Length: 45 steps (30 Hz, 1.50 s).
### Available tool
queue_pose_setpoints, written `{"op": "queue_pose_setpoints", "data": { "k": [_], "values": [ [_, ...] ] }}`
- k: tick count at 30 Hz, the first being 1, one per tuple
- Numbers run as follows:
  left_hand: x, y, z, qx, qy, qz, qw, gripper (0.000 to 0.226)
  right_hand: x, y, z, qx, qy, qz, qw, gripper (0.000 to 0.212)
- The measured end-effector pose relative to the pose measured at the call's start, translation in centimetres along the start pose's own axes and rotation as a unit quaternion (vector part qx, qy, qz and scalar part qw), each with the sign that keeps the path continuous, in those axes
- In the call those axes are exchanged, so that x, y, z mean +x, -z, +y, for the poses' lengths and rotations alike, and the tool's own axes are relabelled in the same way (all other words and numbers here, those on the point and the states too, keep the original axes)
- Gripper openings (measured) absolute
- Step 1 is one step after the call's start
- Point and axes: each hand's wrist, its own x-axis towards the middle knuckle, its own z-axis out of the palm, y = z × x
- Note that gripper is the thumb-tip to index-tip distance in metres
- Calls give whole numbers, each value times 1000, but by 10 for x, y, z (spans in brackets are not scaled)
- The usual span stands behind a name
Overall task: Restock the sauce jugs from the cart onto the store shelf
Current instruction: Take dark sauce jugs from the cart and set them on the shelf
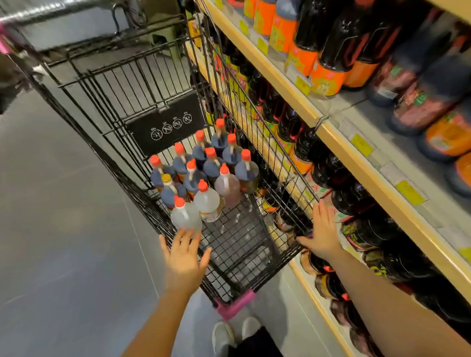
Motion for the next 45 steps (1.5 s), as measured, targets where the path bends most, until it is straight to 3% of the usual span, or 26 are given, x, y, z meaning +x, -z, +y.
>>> {"op": "queue_pose_setpoints", "data": {
  "k": [8, 13, 19, 21, 24, 27, 31, 38, 44, 45],
  "values": [
    [21, 18, 11, 1, -10, -6, 1000, 54, 24, 31, -5, -44, -28, -40, 998, 100],
    [73, 65, 7, -3, -24, 3, 1000, 53, 29, 58, -26, -28, -21, -31, 999, 80],
    [173, 128, 0, -85, -101, 60, 989, 52, 63, 95, -94, 180, 32, -42, 982, 53],
    [213, 141, -12, -65, -136, 75, 986, 49, 84, 98, -121, 230, 31, -31, 972, 46],
    [275, 157, -37, -52, -167, 60, 983, 60, 123, 88, -165, 306, -13, -7, 952, 39],
    [338, 167, -71, -6, -219, 55, 974, 54, 162, 73, -213, 373, -66, -6, 925, 37],
    [400, 167, -111, 43, -304, 24, 951, 50, 197, 65, -270, 403, -126, -4, 907, 40],
    [459, 123, -141, 101, -413, -23, 905, 66, 259, 62, -311, 422, -149, -6, 894, 43],
    [475, 84, -149, 124, -467, 2, 875, 60, 322, 9, -311, 421, -191, -16, 887, 33],
    [477, 83, -148, 117, -469, 14, 875, 60, 330, 0, -309, 426, -193, -18, 884, 45]
  ]
}}
